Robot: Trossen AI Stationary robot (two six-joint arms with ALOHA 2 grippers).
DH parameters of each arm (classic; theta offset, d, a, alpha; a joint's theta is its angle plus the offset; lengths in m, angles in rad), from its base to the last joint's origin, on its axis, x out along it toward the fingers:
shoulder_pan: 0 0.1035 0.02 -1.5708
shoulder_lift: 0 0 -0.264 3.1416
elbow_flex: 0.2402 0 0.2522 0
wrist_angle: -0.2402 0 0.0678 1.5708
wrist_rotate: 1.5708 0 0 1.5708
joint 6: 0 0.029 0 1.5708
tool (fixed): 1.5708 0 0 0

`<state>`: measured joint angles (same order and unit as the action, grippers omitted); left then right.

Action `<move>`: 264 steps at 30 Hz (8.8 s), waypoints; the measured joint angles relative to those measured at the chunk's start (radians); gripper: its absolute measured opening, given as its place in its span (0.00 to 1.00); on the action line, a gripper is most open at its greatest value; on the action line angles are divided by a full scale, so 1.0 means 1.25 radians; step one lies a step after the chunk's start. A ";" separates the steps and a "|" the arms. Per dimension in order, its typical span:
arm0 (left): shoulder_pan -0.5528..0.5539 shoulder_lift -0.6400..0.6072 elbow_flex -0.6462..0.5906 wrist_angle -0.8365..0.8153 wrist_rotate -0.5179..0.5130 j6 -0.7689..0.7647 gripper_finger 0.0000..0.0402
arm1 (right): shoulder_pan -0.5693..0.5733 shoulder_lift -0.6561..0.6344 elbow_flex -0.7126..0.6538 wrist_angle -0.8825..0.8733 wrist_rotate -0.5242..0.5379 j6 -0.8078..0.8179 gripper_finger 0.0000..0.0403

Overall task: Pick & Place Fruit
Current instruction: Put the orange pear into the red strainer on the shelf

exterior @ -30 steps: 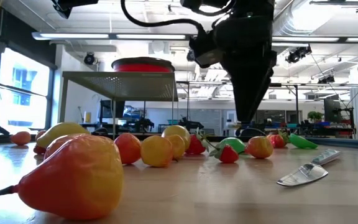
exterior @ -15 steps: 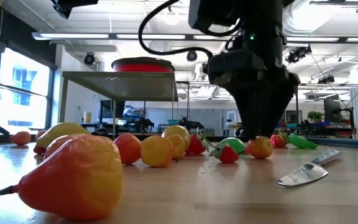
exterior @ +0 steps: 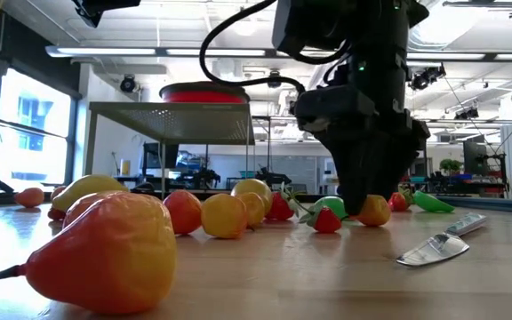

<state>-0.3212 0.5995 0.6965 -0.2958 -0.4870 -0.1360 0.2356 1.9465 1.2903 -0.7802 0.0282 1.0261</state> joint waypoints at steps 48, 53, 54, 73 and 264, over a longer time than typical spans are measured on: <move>0.000 0.000 0.000 -0.017 0.000 -0.001 0.34 | 0.021 0.006 0.000 -0.027 0.024 -0.022 0.53; 0.000 0.000 0.000 -0.017 0.000 -0.002 0.34 | 0.021 0.006 0.000 -0.023 0.027 -0.022 0.41; 0.000 0.000 0.000 -0.017 0.000 -0.002 0.34 | 0.021 0.006 0.000 -0.023 0.031 -0.022 0.39; 0.000 0.000 0.000 -0.016 0.000 -0.001 0.34 | 0.021 -0.081 0.001 -0.015 0.019 -0.051 0.29; 0.407 0.492 0.025 0.841 0.657 0.063 0.21 | -0.210 -0.353 0.000 0.633 -0.041 -0.793 0.51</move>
<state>0.1881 1.2140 0.7273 0.7557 0.3341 -0.0578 -0.0269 1.5055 1.2907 0.0105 -0.0232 0.0349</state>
